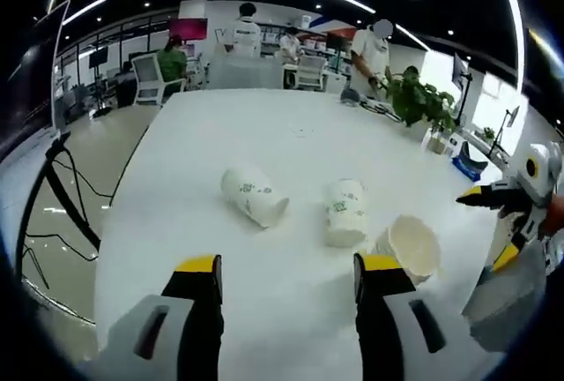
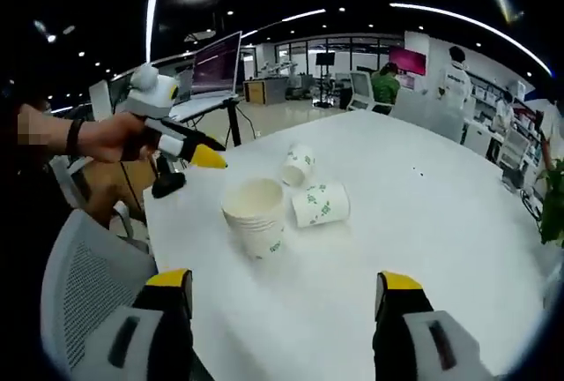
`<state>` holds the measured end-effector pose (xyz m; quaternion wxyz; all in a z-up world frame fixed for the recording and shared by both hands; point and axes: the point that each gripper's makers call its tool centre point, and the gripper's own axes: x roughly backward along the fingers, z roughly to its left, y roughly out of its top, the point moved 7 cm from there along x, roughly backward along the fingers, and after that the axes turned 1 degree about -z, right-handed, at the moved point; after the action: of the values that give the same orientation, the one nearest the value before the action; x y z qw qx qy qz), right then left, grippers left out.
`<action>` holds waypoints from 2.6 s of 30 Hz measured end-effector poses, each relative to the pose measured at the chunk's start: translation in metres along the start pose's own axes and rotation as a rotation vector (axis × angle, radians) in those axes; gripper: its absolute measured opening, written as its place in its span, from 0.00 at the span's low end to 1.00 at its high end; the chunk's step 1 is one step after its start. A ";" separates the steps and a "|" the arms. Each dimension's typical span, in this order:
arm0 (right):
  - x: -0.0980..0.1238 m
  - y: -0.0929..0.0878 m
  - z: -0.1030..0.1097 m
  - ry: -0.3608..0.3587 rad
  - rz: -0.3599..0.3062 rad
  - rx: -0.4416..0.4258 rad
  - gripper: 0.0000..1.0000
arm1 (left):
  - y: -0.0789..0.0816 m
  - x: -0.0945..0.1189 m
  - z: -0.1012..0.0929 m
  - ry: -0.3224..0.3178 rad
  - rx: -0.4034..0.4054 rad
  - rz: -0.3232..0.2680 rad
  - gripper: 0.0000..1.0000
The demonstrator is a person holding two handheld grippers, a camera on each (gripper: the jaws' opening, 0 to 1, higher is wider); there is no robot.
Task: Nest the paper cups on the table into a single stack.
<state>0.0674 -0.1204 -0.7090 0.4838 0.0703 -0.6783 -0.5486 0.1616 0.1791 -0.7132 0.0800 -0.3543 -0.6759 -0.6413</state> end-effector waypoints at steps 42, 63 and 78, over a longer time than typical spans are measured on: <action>0.029 -0.036 0.007 -0.113 0.060 -0.184 0.83 | 0.034 -0.115 0.002 0.081 0.374 0.268 0.35; 0.018 -0.011 -0.012 -0.061 0.030 -0.101 0.79 | 0.053 -0.078 0.030 0.047 -0.010 0.132 0.34; 0.006 0.026 -0.010 0.029 -0.004 -0.022 0.75 | 0.055 -0.032 -0.010 -0.005 -0.312 0.070 0.34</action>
<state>0.0826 -0.1207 -0.6851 0.4933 0.0741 -0.6651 -0.5558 0.2141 0.1541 -0.6848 0.0446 -0.3873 -0.5554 -0.7345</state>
